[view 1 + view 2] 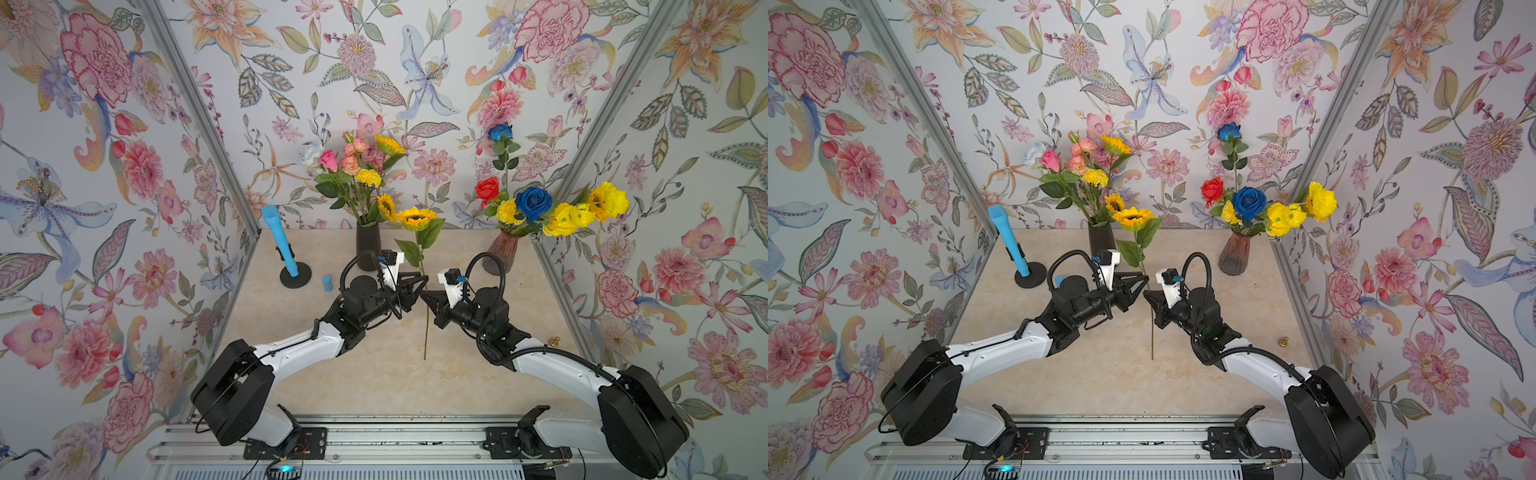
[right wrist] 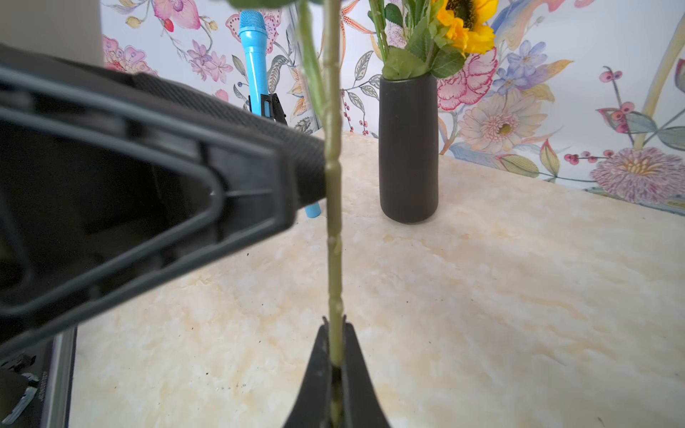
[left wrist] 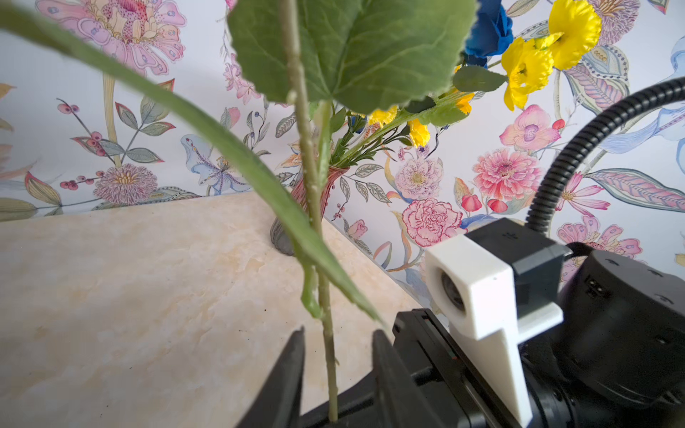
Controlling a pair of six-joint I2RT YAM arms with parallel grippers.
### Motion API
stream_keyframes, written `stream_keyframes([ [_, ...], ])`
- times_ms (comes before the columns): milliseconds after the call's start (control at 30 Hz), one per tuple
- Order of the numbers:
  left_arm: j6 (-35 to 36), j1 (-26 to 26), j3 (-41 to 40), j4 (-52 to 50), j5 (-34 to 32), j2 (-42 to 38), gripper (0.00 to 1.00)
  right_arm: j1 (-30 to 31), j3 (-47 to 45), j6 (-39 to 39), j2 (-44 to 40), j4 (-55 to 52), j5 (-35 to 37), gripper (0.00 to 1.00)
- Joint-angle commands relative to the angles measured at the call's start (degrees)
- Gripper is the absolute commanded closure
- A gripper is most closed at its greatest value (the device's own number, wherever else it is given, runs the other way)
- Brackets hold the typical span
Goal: Pick out yellow flowers from the vase
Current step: Place the flower at the center of the board.
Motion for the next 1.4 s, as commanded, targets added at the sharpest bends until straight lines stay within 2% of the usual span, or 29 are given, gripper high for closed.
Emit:
stream_keyframes([
  [0, 3.09, -0.48, -1.43, -0.96, -3.48, -2.91, 0.19, -0.14, 2.04, -0.32, 0.4, -1.53, 2.64, 1.0],
  [33, 3.95, -0.49, -1.95, -1.23, -4.27, -3.83, 0.04, -0.14, 2.42, -0.28, 0.4, -2.28, 3.32, 1.0],
  [67, 4.95, -0.5, -2.74, -1.25, -4.99, -4.85, 0.0, -0.21, 3.11, -0.28, 0.55, -3.54, 4.0, 1.0],
  [200, 8.37, -0.46, -5.84, -1.38, -8.2, -9.45, 0.0, -1.89, 8.76, 1.33, 2.84, -12.47, 5.69, 1.0],
  [400, 11.82, -0.46, -12.54, 0.87, -15.49, -15.96, 0.0, -7.67, 18.3, 7.66, 9.85, -26.37, 6.79, 1.0],
  [500, 11.46, -0.39, -14.97, 1.48, -20.96, -18.03, 0.0, -9.46, 23.63, 8.89, 15.14, -33.36, 7.74, 1.0],
  [667, 13.14, -0.37, -17.15, 0.77, -26.13, -20.26, 0.0, -10.17, 31.46, 9.78, 26.11, -42.14, 5.98, 1.0],
  [933, 9.37, -0.39, -23.12, 3.73, -37.92, -23.74, 0.0, -9.21, 38.43, 9.0, 38.15, -49.44, 7.87, 1.0],
  [1100, 12.46, -0.31, -23.01, 1.61, -40.72, -24.55, 0.0, -8.58, 38.88, 8.07, 40.77, -50.22, 10.4, 1.0],
  [1367, 14.63, -0.31, -22.12, -0.91, -40.55, -24.0, 0.0, -7.61, 39.14, 6.93, 41.22, -50.57, 12.97, 0.95],
])
